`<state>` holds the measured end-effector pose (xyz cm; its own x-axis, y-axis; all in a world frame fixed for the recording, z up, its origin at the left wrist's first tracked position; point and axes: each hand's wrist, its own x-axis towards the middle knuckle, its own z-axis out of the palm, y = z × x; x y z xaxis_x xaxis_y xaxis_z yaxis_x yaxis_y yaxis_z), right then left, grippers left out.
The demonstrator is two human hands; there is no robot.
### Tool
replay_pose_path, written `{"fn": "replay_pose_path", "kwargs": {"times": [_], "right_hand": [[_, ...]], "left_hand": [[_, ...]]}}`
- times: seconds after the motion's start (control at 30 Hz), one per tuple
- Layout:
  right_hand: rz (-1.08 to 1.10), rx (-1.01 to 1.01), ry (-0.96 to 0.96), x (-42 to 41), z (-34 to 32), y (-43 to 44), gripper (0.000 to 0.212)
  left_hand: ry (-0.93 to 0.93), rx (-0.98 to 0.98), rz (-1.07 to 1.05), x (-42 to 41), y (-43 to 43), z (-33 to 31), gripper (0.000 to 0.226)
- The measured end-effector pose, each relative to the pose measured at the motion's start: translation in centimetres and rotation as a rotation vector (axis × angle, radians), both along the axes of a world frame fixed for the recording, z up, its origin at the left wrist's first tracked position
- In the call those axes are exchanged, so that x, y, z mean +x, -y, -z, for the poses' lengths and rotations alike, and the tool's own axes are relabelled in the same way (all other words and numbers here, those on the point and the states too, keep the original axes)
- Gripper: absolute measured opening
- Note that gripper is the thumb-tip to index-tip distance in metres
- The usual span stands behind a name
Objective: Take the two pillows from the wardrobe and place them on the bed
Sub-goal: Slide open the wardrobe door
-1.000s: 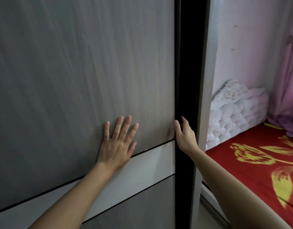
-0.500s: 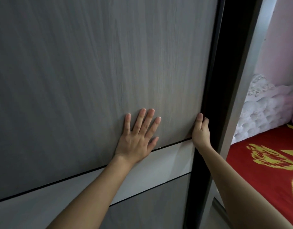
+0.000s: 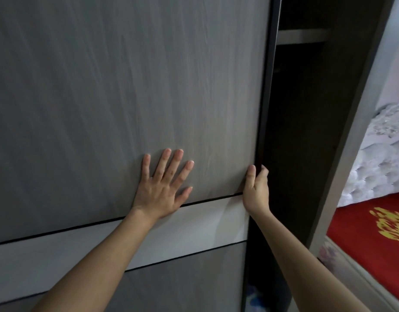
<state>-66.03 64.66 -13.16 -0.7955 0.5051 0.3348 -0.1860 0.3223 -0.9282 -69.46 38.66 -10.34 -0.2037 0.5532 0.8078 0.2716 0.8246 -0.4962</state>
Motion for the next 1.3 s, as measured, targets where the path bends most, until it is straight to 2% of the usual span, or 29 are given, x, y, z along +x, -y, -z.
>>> {"fn": "replay_pose_path", "kwargs": {"times": [0.2,0.3,0.53,0.73,0.93,1.07,1.3], "right_hand": [[-0.075,0.075,-0.028,1.5,0.9,7.2,0.059],[-0.177,0.131,-0.044,2.2,1.6,10.6,0.058],[-0.377,0.3,-0.022,3.6,4.0,18.9,0.053],[-0.505,0.423,-0.036,3.3,3.1,26.1,0.054],[-0.508,0.6,-0.094,3.5,2.1,33.4,0.056],[-0.514,0.688,-0.138,3.9,1.7,37.3,0.048],[-0.398,0.767,-0.16,3.3,1.9,39.2,0.049]], "left_hand": [[0.061,0.077,-0.114,2.0,7.1,0.5,0.076],[0.107,0.123,-0.198,3.8,10.9,0.8,0.074],[0.378,0.233,-0.449,8.9,19.3,0.9,0.081],[0.604,0.384,-0.542,12.3,25.2,0.6,0.084],[0.739,0.412,-0.67,13.8,29.4,1.3,0.098],[0.781,0.43,-0.712,14.4,32.1,1.4,0.101],[0.813,0.446,-0.706,14.2,34.0,1.8,0.102]]}}
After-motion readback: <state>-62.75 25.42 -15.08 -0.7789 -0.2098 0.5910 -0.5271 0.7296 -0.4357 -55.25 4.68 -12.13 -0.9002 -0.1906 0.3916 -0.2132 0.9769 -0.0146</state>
